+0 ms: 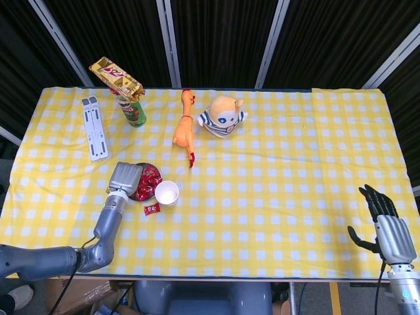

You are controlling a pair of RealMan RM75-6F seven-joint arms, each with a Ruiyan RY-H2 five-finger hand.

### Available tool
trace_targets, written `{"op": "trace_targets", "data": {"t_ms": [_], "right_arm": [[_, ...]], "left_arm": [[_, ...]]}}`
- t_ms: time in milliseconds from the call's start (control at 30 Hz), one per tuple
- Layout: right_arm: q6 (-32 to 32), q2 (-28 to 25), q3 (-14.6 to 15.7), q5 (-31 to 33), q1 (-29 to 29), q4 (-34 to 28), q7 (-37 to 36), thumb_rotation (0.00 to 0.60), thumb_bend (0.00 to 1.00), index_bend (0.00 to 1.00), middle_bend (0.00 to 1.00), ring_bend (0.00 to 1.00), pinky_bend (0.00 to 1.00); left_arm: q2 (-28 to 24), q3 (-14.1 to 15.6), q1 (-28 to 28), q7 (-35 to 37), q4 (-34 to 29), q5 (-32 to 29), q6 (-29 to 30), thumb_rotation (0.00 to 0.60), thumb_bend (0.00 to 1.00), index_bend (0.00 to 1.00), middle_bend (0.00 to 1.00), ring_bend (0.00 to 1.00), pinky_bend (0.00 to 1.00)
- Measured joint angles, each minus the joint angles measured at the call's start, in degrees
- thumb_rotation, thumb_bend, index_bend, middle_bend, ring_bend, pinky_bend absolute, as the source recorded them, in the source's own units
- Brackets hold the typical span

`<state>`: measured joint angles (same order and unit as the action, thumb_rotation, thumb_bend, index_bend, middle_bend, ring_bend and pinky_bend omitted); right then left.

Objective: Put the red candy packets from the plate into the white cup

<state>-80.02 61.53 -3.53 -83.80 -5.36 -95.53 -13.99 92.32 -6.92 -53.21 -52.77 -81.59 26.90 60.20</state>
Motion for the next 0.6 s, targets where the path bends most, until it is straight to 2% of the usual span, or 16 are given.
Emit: {"op": "trace_targets", "data": {"t_ms": [300,600], "right_arm": [[-0.3,0.05,0.03,-0.23,0.11,-0.12,0.09,0.6,0.41,0.0,0.0,0.0,0.0],[-0.3,0.03,0.01,-0.22,0.13,-0.05,-0.05,0.6,0.41,0.0,0.0,0.0,0.0]], "left_arm": [[-0.38,-0.16,0.65,1.4,0.76,1.98,0.99,0.6,0.47,0.55,0.61,0.87,0.91],[-2.99,-0.87,1.24,2.46,-1.85,3.24,1.79,0.6,0.47,0.55,0.61,0.87,0.91]]}}
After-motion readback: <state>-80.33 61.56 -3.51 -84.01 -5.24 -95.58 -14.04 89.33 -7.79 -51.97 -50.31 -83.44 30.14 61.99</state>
